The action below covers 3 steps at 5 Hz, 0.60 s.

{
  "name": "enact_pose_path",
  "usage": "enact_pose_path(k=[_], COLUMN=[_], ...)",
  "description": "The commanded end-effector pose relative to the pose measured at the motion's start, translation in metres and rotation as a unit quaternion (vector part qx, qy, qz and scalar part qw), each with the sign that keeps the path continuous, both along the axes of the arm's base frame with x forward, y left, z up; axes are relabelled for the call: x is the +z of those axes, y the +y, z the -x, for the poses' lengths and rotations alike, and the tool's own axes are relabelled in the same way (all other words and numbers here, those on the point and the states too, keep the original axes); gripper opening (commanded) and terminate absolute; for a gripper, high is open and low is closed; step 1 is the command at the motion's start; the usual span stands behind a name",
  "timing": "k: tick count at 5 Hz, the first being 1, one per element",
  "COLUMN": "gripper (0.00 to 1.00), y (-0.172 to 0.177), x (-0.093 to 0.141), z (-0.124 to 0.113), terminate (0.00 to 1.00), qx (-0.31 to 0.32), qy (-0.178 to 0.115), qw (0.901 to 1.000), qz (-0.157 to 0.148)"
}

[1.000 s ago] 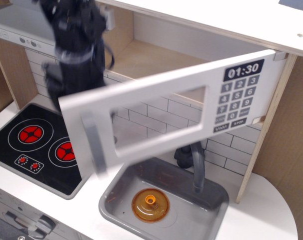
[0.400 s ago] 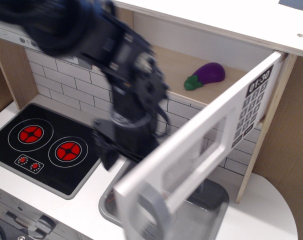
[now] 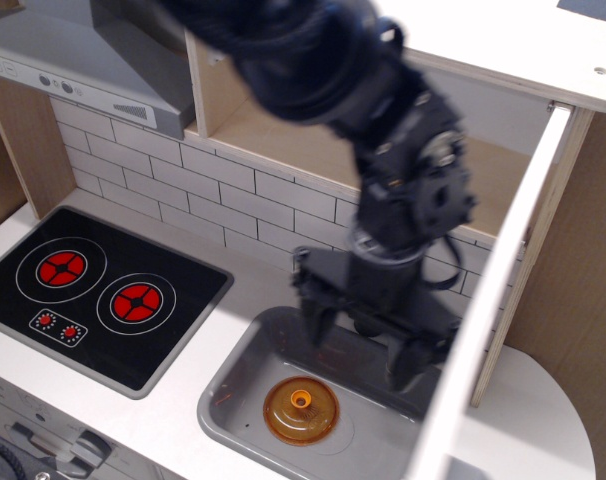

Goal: Open microwave

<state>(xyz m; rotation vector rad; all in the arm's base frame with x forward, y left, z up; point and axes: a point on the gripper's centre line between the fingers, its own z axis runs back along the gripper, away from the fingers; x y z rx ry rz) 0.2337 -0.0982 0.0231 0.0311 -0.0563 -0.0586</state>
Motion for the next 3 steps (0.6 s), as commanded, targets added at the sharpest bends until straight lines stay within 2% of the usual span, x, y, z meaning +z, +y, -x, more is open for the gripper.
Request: enact_pose_path(k=[1, 2, 3], gripper=[1.00, 1.00, 1.00], y=[0.050, 0.073, 0.089], x=[0.053, 0.069, 0.073], z=[-0.027, -0.037, -0.033], terminate=[0.00, 0.00, 1.00], qx=[0.067, 0.099, 0.100], qy=[-0.062, -0.070, -0.075], qw=[0.9958, 0.9925, 0.9919], qz=[0.005, 0.018, 0.022])
